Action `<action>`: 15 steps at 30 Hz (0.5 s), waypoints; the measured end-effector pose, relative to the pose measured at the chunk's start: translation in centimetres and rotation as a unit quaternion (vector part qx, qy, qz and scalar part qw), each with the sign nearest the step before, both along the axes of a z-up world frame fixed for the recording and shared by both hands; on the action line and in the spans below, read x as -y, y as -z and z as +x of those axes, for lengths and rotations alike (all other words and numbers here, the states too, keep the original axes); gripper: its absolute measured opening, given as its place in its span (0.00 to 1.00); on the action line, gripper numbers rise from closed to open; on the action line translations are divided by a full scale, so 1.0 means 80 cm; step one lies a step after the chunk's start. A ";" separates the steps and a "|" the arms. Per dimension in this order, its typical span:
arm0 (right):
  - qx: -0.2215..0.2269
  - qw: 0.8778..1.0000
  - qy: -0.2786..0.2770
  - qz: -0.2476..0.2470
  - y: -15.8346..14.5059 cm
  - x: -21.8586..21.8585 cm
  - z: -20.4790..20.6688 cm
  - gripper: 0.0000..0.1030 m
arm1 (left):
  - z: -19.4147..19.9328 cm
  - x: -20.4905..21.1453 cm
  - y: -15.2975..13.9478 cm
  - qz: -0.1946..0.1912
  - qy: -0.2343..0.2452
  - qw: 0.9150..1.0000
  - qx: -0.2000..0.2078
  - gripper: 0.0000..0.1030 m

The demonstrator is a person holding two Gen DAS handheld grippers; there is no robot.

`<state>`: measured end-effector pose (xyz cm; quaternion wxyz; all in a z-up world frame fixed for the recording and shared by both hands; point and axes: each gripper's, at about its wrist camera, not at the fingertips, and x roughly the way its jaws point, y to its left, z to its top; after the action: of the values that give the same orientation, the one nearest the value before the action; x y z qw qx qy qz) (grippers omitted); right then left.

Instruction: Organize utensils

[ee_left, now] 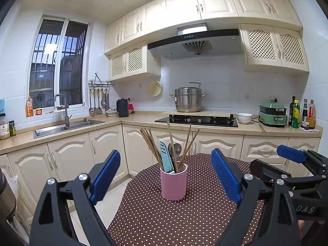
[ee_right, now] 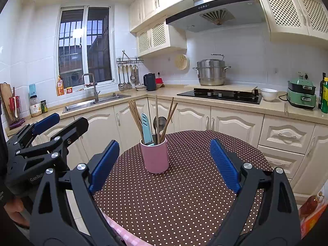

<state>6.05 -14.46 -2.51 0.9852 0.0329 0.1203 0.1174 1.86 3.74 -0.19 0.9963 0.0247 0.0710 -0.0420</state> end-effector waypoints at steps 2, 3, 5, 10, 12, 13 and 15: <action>0.000 1.000 0.000 0.000 0.000 0.001 0.001 0.86 | 0.000 -0.001 0.002 -0.001 -0.001 1.000 -0.001 0.86; 0.000 1.000 0.000 0.000 0.000 0.000 0.001 0.86 | -0.001 -0.001 0.003 -0.001 -0.001 1.000 -0.001 0.86; 0.000 1.000 -0.001 0.000 0.000 0.000 0.001 0.86 | 0.000 -0.002 0.003 -0.001 -0.001 1.000 -0.001 0.86; 0.000 1.000 0.000 0.000 0.000 0.000 0.001 0.86 | 0.000 -0.003 0.004 -0.001 -0.001 1.000 -0.002 0.86; 0.000 1.000 0.000 0.000 -0.001 0.001 0.001 0.86 | 0.001 -0.003 0.003 -0.001 -0.002 1.000 -0.002 0.86; 0.000 1.000 0.000 0.000 -0.002 0.001 0.002 0.86 | 0.001 -0.003 0.004 -0.001 -0.002 1.000 -0.002 0.86; 0.000 1.000 0.000 0.000 -0.001 0.001 0.002 0.86 | 0.000 -0.004 0.004 0.000 -0.003 1.000 -0.001 0.86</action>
<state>6.18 -14.51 -2.44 0.9851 0.0328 0.1208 0.1176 1.89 4.06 -0.50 0.9963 0.0247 0.0721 -0.0394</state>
